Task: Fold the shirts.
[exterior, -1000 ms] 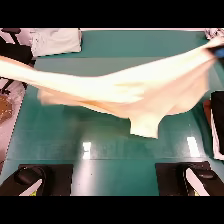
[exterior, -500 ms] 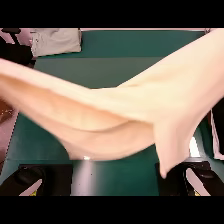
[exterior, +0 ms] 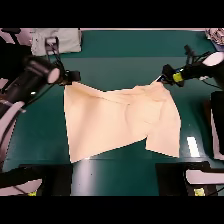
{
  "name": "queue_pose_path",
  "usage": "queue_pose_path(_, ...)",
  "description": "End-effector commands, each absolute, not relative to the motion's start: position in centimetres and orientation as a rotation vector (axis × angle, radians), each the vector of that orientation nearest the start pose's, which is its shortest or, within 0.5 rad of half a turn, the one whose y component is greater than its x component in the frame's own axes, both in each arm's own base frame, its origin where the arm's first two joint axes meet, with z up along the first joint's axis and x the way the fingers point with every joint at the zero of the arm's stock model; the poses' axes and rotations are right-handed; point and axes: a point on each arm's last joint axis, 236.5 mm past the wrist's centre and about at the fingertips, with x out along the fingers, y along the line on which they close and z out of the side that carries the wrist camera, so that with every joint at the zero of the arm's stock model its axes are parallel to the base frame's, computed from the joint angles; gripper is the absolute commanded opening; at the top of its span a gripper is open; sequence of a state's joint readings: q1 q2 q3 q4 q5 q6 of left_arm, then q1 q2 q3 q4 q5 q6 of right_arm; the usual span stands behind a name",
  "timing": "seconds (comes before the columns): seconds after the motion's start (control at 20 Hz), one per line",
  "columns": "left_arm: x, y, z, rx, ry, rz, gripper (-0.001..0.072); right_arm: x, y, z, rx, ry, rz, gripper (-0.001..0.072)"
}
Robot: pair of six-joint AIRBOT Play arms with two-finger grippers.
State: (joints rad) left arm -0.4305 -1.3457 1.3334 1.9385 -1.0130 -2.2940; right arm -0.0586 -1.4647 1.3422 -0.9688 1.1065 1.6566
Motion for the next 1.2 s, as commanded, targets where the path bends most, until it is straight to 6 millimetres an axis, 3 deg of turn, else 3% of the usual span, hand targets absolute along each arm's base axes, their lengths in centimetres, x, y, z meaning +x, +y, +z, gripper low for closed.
queue_pose_path(0.0, 46.7, -10.9, 1.5, -0.173, 0.976, 0.227, 0.0025, 49.0, 8.4, -2.5, 0.695, 1.230, 0.150, 0.0066)
queue_pose_path(0.05, 47.5, -10.2, 1.9, -0.183, 0.949, 0.224, 0.0027, 50.4, 7.7, -1.9, 0.691, 1.196, 0.149, 0.0228)
queue_pose_path(0.1, 48.4, -9.4, 2.8, -0.189, 0.919, 0.221, 0.0110, 51.7, 6.6, -0.9, 0.672, 1.151, 0.155, 0.0363)
queue_pose_path(0.15, 49.4, -8.2, 4.0, -0.203, 0.888, 0.232, 0.0395, 53.2, 5.2, 0.7, 0.638, 1.089, 0.167, 0.0428)
queue_pose_path(0.2, 50.0, -7.0, 5.3, -0.217, 0.867, 0.253, 0.0582, 54.2, 4.0, 2.3, 0.601, 1.035, 0.178, 0.0445)
queue_pose_path(0.25, 50.4, -5.7, 6.9, -0.198, 0.858, 0.267, 0.0641, 54.9, 2.8, 4.1, 0.554, 0.987, 0.194, 0.0445)
queue_pose_path(0.35, 50.2, -3.6, 9.8, -0.133, 0.871, 0.290, 0.0640, 54.5, 0.2, 6.8, 0.450, 0.959, 0.217, 0.0445)
queue_pose_path(0.45, 48.3, -2.7, 12.0, -0.083, 0.910, 0.297, 0.0640, 52.2, -3.3, 6.9, 0.381, 1.017, 0.141, 0.0445)
queue_pose_path(0.6, 42.9, -4.8, 12.9, -0.063, 1.024, 0.149, 0.0639, 47.7, -6.2, 5.3, 0.433, 1.098, 0.075, 0.0445)
queue_pose_path(0.75, 34.8, -6.0, 10.8, -0.101, 1.150, 0.053, 0.0639, 42.4, -6.4, 2.8, 0.556, 1.165, 0.049, 0.0459)
queue_pose_path(0.85, 28.9, -8.3, 8.1, -0.142, 1.272, -0.081, 0.0639, 38.9, -6.3, 1.0, 0.575, 1.217, 0.042, 0.0670)
queue_pose_path(0.95, 22.8, -10.6, 5.1, -0.181, 1.472, -0.204, 0.0640, 36.4, -5.7, -0.2, 0.588, 1.254, 0.043, 0.0688)
queue_pose_path(1.05, 19.7, -12.3, 3.1, -0.221, 1.576, -0.299, 0.0641, 34.7, -4.9, -0.8, 0.593, 1.277, 0.048, 0.0688)
queue_pose_path(1.15, 19.1, -13.4, 1.7, -0.271, 1.597, -0.326, 0.0641, 33.1, -4.1, -1.2, 0.601, 1.289, 0.049, 0.0688)
